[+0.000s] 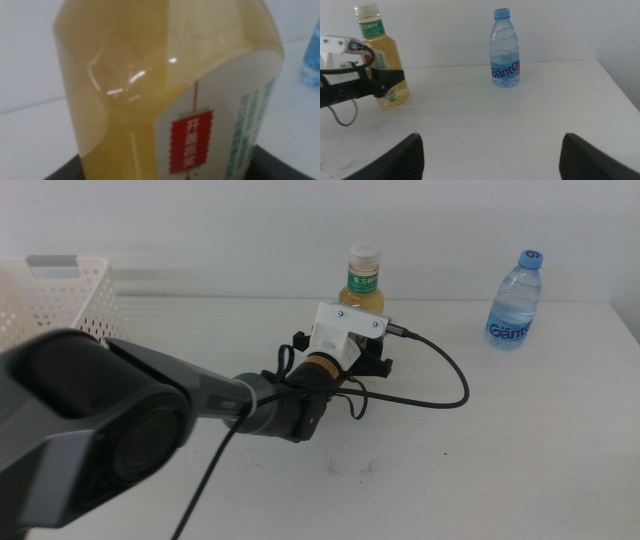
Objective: Use arms to grab the bottles and put them into the dustbin to the left of the table.
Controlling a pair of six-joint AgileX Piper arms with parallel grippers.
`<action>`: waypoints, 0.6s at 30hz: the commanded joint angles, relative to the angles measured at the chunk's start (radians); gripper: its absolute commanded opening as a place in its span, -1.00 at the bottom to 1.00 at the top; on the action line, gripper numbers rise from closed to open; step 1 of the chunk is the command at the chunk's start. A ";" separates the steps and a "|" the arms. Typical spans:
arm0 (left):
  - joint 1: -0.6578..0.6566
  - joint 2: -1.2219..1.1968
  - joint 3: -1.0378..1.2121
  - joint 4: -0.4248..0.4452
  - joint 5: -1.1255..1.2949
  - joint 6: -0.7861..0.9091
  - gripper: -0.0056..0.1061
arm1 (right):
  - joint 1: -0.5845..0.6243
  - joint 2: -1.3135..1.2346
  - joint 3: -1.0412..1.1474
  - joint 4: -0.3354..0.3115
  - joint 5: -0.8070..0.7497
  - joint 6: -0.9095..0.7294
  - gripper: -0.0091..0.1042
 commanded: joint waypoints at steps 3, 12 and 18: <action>0.002 -0.139 0.142 -0.018 -0.042 0.021 -0.93 | -0.006 -0.005 0.003 -0.005 -0.010 -0.001 0.74; 0.002 -0.526 0.461 -0.018 0.129 0.021 -0.93 | -0.006 -0.005 0.003 -0.005 -0.010 -0.001 0.74; 0.008 -0.743 0.508 -0.030 0.392 0.021 -0.93 | -0.006 -0.005 0.003 -0.005 -0.010 -0.001 0.74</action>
